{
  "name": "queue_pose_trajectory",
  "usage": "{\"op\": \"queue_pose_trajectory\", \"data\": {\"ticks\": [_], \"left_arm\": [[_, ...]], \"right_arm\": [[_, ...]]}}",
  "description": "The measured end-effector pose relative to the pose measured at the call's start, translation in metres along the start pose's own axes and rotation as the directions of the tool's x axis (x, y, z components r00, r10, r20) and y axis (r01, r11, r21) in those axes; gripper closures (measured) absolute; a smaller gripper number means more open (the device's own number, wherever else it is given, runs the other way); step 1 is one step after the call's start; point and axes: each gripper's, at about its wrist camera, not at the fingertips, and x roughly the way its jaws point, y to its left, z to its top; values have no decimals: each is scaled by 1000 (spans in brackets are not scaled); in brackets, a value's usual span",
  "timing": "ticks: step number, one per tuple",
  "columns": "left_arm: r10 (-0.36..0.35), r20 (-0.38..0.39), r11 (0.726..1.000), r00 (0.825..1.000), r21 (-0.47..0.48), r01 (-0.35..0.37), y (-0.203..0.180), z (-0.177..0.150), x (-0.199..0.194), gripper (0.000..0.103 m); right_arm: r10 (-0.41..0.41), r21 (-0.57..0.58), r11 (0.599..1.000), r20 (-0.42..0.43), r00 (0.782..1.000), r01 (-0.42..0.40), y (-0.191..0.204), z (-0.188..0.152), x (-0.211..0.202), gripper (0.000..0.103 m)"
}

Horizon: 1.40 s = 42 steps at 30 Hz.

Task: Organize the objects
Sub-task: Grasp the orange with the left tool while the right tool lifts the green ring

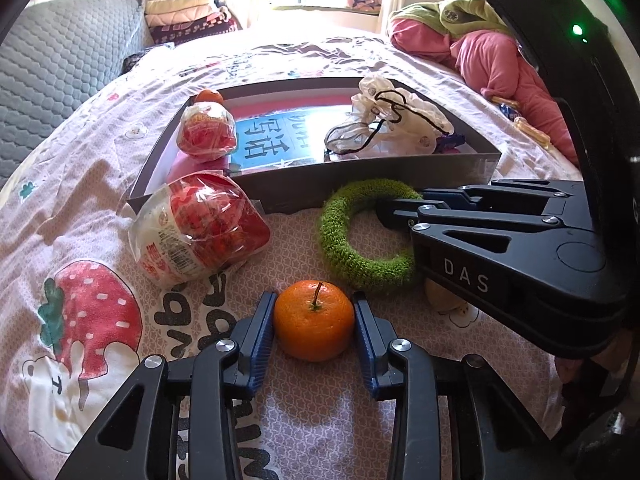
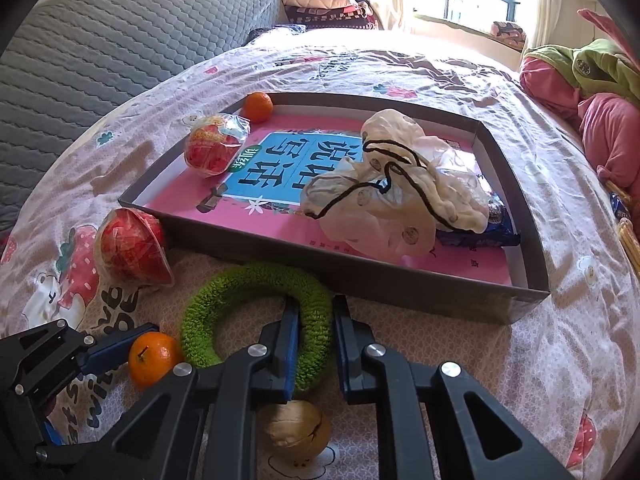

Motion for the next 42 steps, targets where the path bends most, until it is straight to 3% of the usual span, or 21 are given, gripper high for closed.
{"op": "queue_pose_trajectory", "data": {"ticks": [15,26,42], "left_arm": [[10,122,1000,992,-8,-9,-2,16,-26,65],[40,268,999,963,-17,-36,-3,36,-49,65],[129,311,989,941,-114,-98,20,77,-50,65]], "right_arm": [[-35,-14,999,103,994,37,-6,10,-31,88],[-76,-4,997,202,976,79,-13,24,-57,88],[-95,46,995,283,954,85,-21,40,-78,88]]}}
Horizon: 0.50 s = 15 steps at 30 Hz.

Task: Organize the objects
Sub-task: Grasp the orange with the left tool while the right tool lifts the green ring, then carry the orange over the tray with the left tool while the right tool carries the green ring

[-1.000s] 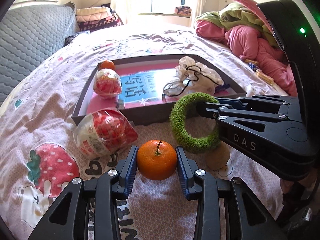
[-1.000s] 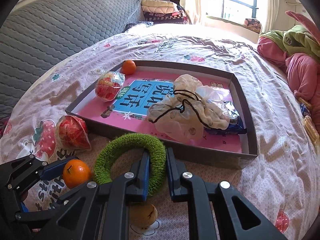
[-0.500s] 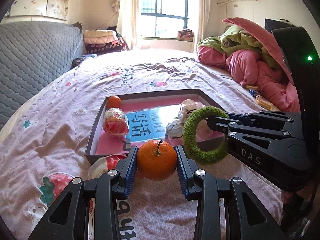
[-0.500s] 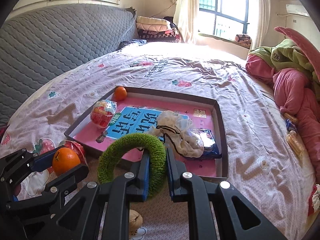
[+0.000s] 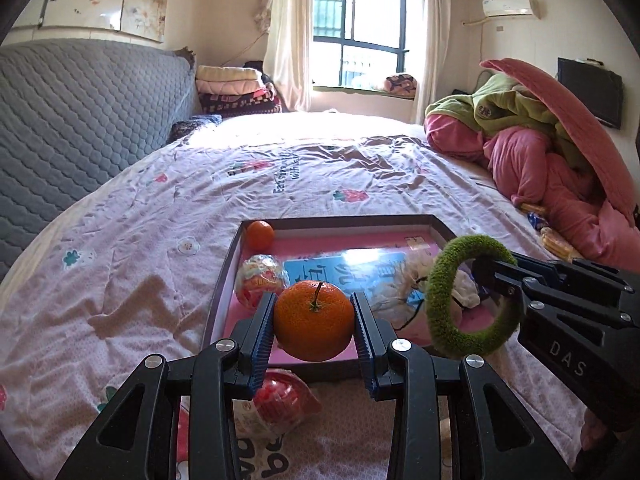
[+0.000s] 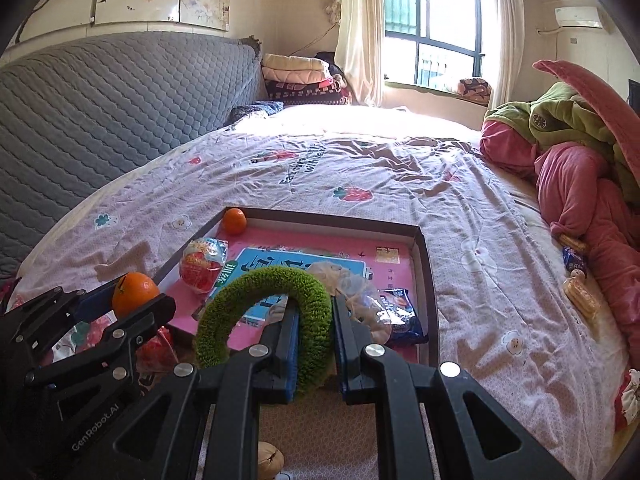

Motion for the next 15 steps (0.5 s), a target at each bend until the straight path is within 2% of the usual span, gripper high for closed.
{"op": "queue_pose_trajectory", "data": {"ticks": [6,15], "left_arm": [[53,8,998,999,-22,-53,9,18,11,65],[75,-13,994,997,-73,-76,21,40,30,65]], "right_arm": [[1,26,1000,31,1000,-1,0,10,-3,88],[-14,46,999,72,997,11,3,24,-2,88]]}}
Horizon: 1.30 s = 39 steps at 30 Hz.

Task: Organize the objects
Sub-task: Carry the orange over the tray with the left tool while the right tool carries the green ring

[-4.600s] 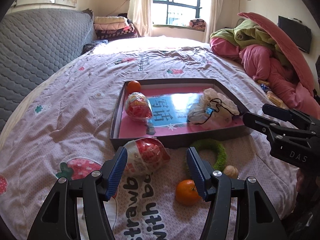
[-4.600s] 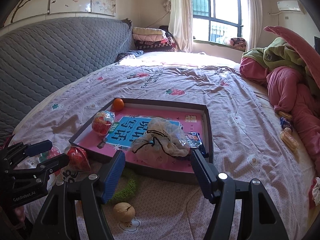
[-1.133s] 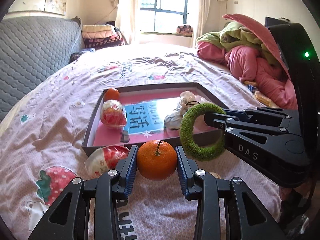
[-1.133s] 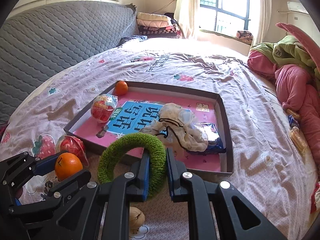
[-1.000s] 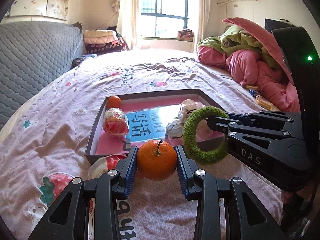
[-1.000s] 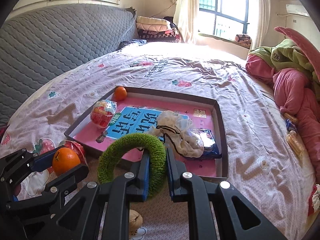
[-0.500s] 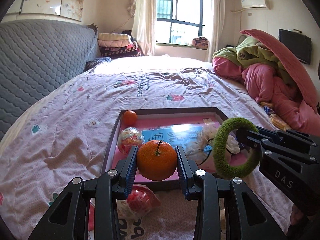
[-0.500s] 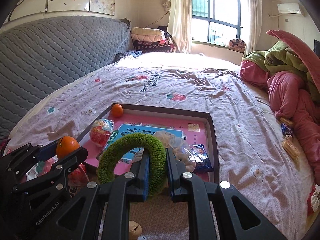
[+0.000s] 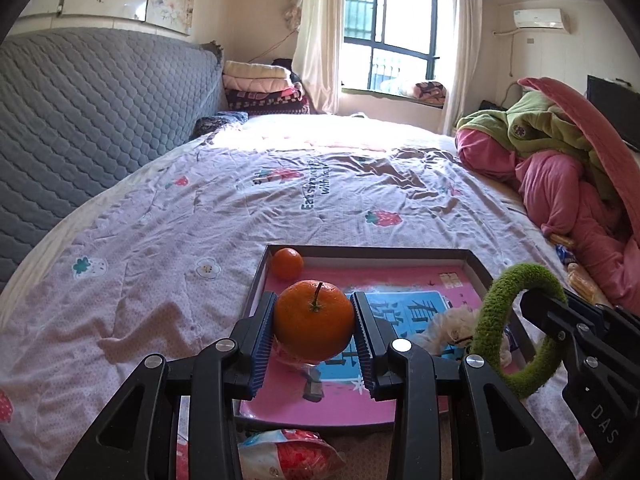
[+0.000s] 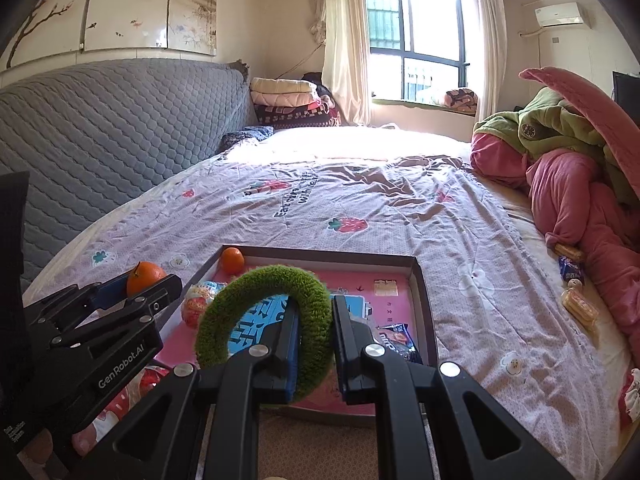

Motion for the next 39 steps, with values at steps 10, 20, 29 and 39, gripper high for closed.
{"op": "queue_pose_trajectory", "data": {"ticks": [10,20,29,39], "left_arm": [[25,-21,1000,999,-6,-25,5,14,18,65],[59,-62,998,996,4,-59,16,5,43,65],[30,-112,998,993,53,-24,2,-9,60,65],[-2,-150,994,989,106,18,-14,-24,72,65]], "right_arm": [[-15,-1,1000,35,999,15,4,10,7,88],[-22,-13,1000,61,998,23,6,8,18,88],[-39,-34,999,-2,999,39,11,-7,45,88],[-119,-120,987,-67,991,110,16,-28,69,88]]}}
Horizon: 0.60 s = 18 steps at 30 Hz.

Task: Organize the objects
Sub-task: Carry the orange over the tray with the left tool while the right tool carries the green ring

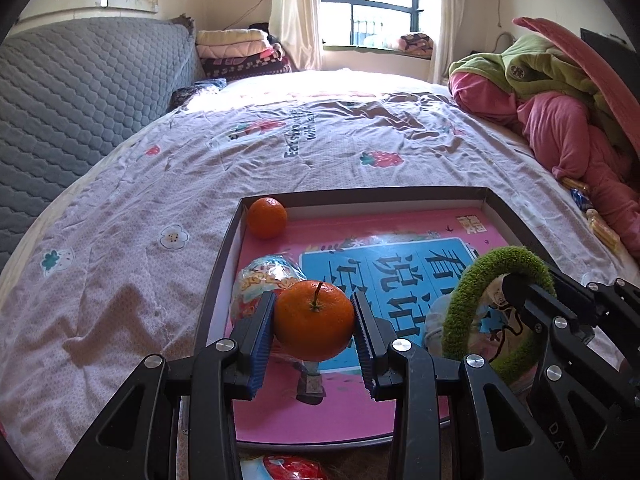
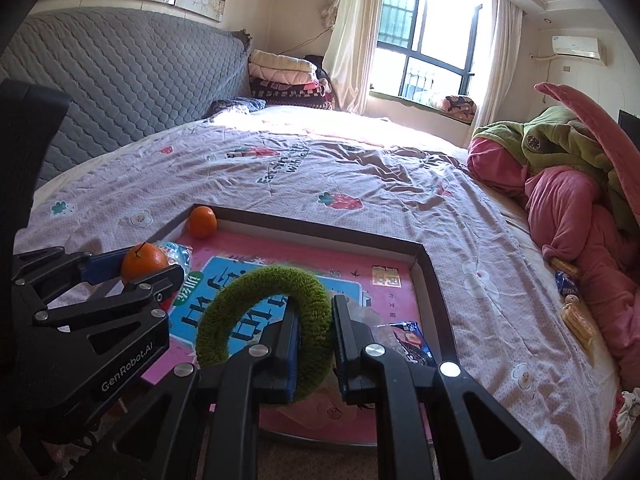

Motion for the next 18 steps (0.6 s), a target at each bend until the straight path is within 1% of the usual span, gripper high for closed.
{"op": "queue_pose_trajectory", "data": {"ticks": [3,7,9,14,18], "left_arm": [[-2,-9,1000,1000,1,2,-1,-2,3,65],[-5,-14,1000,1000,14,5,-5,-4,5,65],[-8,-21,1000,1000,20,9,-7,-5,7,65],[-5,-37,1000,999,29,6,-8,-7,12,65],[-6,-49,1000,999,24,7,-6,-8,15,65]], "right_arm": [[-8,12,1000,-7,1000,8,-4,-1,2,88],[-31,3,1000,-4,1000,31,-5,-2,3,88],[-28,-4,1000,-3,1000,28,-4,-4,3,88],[-39,-57,998,12,999,39,5,-9,4,88],[-43,-105,994,4,999,43,13,-14,8,88]]}}
